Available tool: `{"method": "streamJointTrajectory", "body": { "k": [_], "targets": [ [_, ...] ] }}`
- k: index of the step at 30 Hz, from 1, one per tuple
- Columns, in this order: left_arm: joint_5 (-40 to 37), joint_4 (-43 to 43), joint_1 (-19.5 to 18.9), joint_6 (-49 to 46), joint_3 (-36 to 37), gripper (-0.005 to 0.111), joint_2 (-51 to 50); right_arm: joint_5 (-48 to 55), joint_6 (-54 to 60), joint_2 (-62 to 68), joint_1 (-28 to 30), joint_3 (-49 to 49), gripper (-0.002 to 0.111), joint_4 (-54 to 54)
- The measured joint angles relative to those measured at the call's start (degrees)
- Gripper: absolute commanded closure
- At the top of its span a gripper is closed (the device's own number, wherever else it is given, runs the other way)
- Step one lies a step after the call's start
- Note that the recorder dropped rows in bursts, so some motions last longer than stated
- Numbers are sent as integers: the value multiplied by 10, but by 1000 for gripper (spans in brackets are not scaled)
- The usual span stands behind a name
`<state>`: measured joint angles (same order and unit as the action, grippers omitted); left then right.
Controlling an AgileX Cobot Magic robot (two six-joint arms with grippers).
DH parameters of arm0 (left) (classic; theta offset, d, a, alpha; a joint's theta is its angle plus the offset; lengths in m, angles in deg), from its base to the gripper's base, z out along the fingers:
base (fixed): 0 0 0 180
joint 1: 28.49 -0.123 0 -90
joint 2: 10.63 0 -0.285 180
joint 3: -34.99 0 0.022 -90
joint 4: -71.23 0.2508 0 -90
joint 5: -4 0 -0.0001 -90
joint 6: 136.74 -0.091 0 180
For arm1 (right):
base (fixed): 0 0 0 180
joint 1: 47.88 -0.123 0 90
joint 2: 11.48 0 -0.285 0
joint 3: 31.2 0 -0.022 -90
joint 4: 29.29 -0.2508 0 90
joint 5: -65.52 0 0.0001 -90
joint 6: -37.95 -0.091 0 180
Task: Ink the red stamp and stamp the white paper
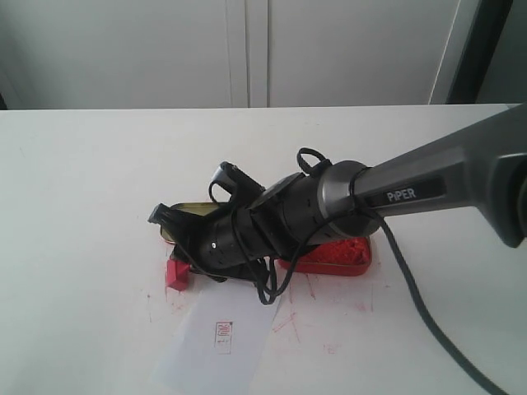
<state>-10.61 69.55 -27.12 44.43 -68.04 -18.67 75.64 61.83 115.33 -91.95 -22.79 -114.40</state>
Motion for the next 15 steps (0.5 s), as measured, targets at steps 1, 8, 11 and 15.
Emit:
{"method": "streamJointTrajectory", "body": {
  "k": [1,8,11,15],
  "targets": [
    [0,0,0,0,0,107,0,-1,-1,0,0,0,70,0],
    [0,0,0,0,0,107,0,-19,-2,0,0,0,67,0],
    [0,0,0,0,0,107,0,-35,-2,0,0,0,67,0],
    [0,0,0,0,0,107,0,-64,-2,0,0,0,67,0]
  ]
}}
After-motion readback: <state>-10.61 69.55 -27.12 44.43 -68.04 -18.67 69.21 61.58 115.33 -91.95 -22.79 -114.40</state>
